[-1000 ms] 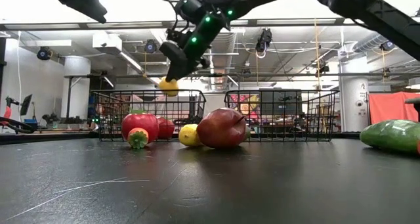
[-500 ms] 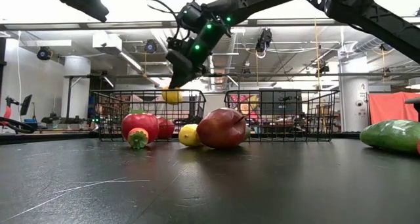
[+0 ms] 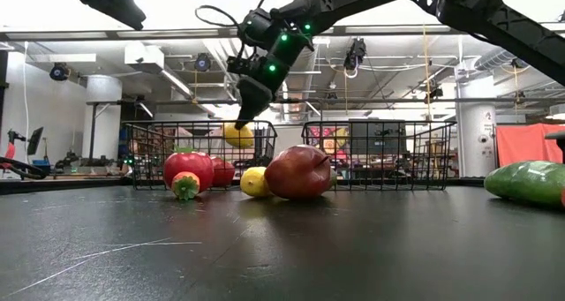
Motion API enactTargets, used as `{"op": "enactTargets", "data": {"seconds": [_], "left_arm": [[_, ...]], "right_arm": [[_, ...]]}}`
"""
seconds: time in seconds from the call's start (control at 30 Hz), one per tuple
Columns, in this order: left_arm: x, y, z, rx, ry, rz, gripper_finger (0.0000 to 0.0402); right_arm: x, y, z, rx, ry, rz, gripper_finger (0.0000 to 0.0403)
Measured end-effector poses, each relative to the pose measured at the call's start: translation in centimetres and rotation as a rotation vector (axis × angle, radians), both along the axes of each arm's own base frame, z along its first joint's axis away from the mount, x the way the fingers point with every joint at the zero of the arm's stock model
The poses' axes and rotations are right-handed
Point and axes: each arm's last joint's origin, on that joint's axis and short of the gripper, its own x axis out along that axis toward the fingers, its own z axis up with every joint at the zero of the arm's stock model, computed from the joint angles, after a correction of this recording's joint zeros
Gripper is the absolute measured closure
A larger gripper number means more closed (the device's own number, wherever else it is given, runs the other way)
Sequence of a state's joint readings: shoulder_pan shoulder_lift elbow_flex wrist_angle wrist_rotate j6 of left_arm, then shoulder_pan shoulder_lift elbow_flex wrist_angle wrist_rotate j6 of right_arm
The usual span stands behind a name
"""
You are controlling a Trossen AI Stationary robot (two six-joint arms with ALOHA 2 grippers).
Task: Sort produce into baskets
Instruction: Put the lemon into the left wire basket
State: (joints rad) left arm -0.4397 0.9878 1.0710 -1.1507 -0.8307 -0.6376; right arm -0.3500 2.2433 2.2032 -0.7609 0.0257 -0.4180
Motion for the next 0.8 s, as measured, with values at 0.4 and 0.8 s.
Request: {"op": "enactTargets", "data": {"seconds": [0.4, 0.8], "left_arm": [[0.0, 0.0, 0.0, 0.000, 0.004, -0.001, 0.0058], [0.0, 0.0, 0.0, 0.001, 0.004, -0.001, 0.0058]], "right_arm": [[-0.2, 0.1, -0.6, 0.023, 0.034, 0.000, 0.0268], [-0.3, 0.2, -1.7, 0.043, 0.053, -0.015, 0.0268]]}}
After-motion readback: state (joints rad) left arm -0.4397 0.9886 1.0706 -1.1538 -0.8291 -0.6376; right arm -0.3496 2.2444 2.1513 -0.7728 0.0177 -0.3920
